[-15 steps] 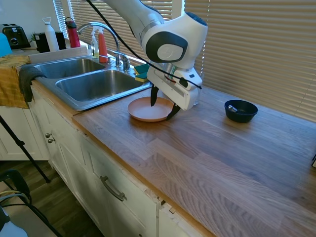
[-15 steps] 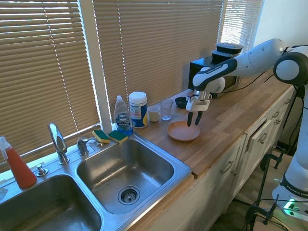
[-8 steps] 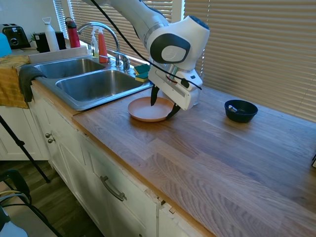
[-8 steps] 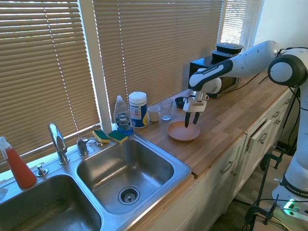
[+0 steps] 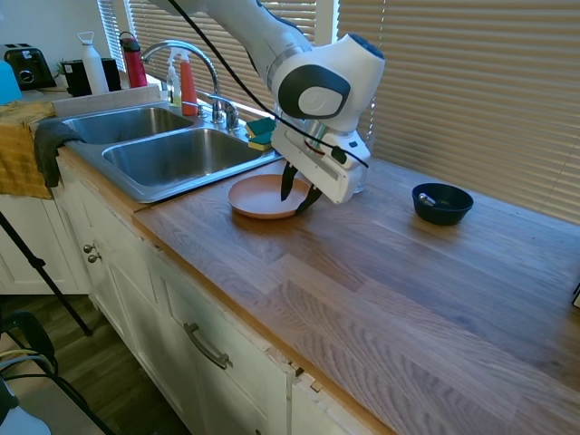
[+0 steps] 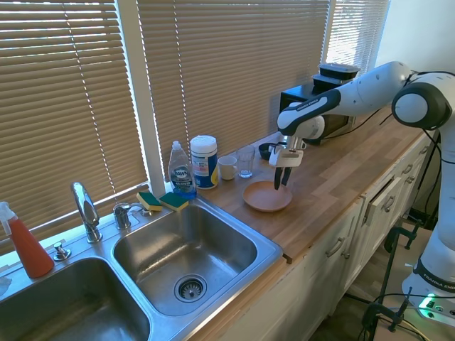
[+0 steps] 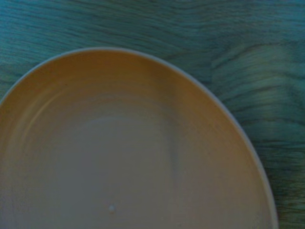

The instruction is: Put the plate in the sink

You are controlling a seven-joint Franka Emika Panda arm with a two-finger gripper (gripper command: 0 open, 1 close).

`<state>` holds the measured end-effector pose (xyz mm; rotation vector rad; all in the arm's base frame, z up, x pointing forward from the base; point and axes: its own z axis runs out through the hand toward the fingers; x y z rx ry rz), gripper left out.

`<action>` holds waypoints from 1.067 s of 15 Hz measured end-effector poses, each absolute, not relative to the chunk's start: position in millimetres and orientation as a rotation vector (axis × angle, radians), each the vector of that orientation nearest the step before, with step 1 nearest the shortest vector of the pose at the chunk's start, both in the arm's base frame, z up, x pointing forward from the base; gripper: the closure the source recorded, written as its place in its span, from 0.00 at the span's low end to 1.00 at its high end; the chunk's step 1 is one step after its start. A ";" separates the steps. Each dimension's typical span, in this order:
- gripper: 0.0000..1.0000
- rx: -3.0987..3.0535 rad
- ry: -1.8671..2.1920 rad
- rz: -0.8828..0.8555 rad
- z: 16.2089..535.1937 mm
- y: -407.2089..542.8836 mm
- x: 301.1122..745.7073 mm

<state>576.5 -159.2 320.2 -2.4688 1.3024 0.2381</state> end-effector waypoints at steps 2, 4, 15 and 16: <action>1.00 -2.468 1.299 0.240 319.3 -159.1 576.7; 1.00 -2.467 1.295 0.243 317.2 -159.4 576.6; 1.00 -2.425 1.228 0.293 322.4 -175.9 574.5; 1.00 -2.420 1.220 0.298 327.2 -174.6 574.8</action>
